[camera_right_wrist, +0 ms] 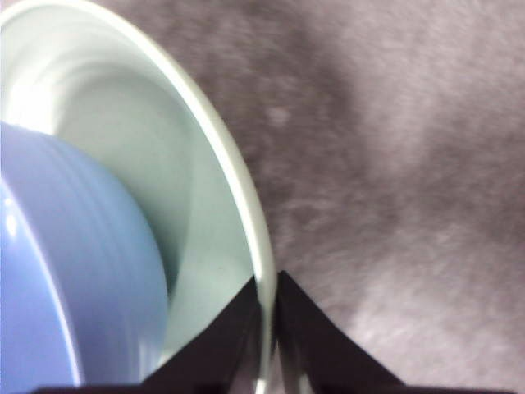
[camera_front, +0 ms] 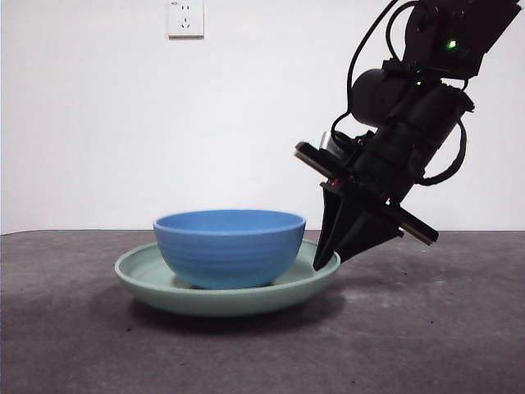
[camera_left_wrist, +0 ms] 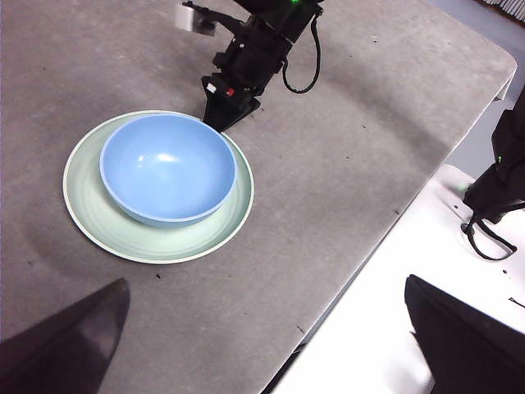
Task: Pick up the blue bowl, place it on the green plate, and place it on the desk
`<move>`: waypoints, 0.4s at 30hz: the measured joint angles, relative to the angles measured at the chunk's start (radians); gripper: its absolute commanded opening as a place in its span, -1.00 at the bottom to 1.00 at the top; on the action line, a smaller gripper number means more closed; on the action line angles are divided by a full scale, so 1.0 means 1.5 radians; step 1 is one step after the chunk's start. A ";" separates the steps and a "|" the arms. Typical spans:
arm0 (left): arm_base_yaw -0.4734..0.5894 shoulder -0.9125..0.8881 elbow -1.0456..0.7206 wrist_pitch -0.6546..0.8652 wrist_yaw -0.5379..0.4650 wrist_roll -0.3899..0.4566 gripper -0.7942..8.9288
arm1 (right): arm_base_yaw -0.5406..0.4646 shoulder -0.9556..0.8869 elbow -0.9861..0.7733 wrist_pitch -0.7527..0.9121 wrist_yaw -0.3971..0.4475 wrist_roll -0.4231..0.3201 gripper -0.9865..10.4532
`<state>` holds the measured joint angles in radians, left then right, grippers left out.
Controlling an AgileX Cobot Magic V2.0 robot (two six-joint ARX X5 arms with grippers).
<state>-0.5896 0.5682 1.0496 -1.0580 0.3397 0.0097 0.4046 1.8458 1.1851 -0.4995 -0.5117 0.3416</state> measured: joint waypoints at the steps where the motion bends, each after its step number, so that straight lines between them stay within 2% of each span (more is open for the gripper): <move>1: 0.000 0.000 0.000 0.000 0.000 0.000 0.32 | 0.000 0.003 0.000 0.001 0.004 0.000 -0.81; 7: 0.000 0.000 0.000 0.000 0.000 0.000 0.32 | 0.000 0.016 0.000 0.002 0.007 0.002 -0.80; 12: 0.000 0.000 0.000 0.000 0.000 0.000 0.32 | 0.000 0.016 0.000 0.003 0.006 0.000 -0.35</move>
<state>-0.5896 0.5682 1.0492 -1.0580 0.3401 0.0097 0.4046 1.8690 1.1851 -0.4953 -0.5022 0.3416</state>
